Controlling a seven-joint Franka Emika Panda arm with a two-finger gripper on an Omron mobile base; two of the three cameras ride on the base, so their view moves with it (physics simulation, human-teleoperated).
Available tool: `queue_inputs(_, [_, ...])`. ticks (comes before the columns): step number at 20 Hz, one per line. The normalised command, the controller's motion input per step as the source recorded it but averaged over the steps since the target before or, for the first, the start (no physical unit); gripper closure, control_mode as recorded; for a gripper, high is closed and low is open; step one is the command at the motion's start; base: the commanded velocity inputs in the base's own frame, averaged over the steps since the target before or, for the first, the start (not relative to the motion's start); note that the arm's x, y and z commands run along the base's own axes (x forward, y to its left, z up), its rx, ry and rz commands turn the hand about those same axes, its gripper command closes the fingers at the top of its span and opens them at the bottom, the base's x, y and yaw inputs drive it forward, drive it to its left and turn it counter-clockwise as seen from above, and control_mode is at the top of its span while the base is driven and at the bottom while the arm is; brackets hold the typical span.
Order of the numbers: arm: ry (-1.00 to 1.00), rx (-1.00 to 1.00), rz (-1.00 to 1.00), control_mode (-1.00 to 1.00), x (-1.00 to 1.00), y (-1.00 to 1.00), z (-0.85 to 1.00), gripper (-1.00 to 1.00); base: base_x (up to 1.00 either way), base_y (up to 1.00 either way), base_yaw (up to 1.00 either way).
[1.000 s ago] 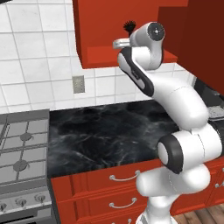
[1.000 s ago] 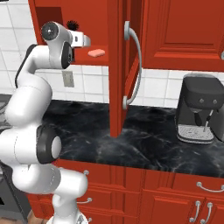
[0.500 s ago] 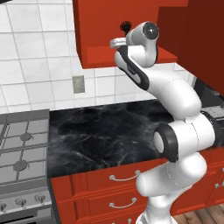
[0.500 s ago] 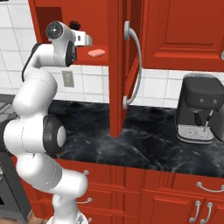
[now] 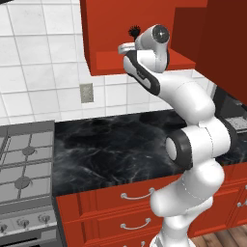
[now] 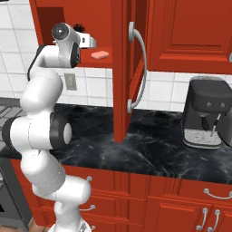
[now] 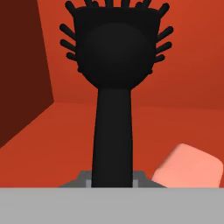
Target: Pick up the dish brush and bar soap from the sink, and place them back in the cabinet, and close the cabinet door.
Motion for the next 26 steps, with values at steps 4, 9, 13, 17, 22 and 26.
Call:
queue_inputs(4, [0.03,0.00,0.01,-1.00,0.29,0.08,-0.07,1.00,0.00,0.00,0.00])
queue_inputs(9, [0.00,0.00,0.00,-1.00,0.45,0.00,0.00,1.00,0.00,0.00,0.00])
queue_inputs(13, [0.02,0.00,0.01,-1.00,0.38,0.04,-0.02,1.00,0.00,0.00,0.00])
queue_inputs(17, [0.03,0.00,0.02,-1.00,0.30,0.05,-0.07,1.00,0.00,0.00,0.00])
queue_inputs(22, [0.03,0.00,0.02,-1.00,0.26,0.03,-0.05,1.00,0.00,0.00,0.00])
queue_inputs(26, [0.03,0.00,0.03,-1.00,0.18,0.00,0.00,1.00,0.00,0.00,0.00])
